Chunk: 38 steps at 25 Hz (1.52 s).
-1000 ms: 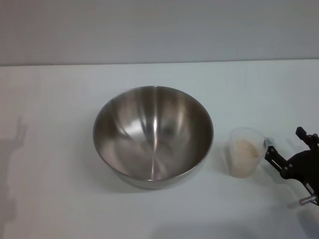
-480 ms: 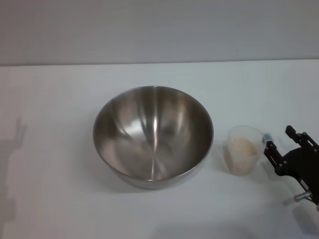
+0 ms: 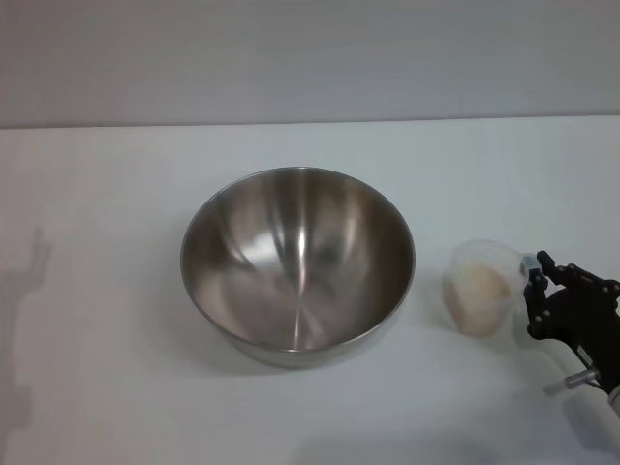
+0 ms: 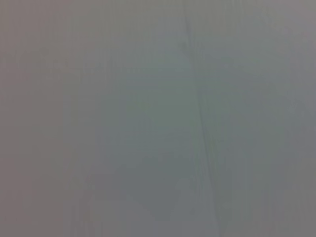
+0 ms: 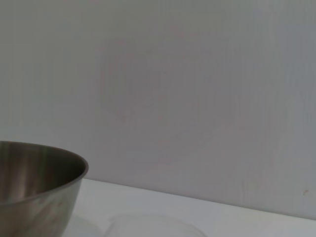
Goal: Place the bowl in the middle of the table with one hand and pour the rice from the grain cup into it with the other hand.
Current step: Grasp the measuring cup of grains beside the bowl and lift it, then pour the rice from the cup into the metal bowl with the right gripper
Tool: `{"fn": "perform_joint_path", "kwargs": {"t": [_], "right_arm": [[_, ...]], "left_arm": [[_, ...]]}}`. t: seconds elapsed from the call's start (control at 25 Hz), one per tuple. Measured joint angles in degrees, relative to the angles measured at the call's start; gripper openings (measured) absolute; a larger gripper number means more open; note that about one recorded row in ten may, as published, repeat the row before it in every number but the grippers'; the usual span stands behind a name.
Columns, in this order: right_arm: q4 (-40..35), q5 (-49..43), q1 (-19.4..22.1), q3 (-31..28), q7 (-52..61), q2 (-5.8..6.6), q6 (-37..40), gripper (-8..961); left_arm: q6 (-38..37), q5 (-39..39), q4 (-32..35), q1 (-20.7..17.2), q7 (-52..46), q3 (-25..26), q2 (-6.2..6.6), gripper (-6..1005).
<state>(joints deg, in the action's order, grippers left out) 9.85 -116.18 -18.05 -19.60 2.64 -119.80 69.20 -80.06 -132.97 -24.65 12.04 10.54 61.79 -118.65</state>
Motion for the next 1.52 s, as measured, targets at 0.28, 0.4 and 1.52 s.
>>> {"fn": "perform_joint_path", "kwargs": {"t": [0.28, 0.4, 1.52], "right_arm": [[0.13, -0.01, 0.13, -0.11, -1.35, 0.01, 1.32, 4], [0.52, 0.0, 0.44, -0.72, -2.3, 0.01, 2.27, 4], [6.85, -0.53, -8.19, -2.64, -45.03, 0.45, 21.01, 4]], "left_arm": [[-0.01, 0.02, 0.05, -0.08, 0.0, 0.0, 0.0, 800], [-0.01, -0.03, 0.05, -0.09, 0.0, 0.0, 0.0, 800], [0.16, 0.24, 0.91, -1.78, -2.83, -3.12, -0.27, 801]]}}
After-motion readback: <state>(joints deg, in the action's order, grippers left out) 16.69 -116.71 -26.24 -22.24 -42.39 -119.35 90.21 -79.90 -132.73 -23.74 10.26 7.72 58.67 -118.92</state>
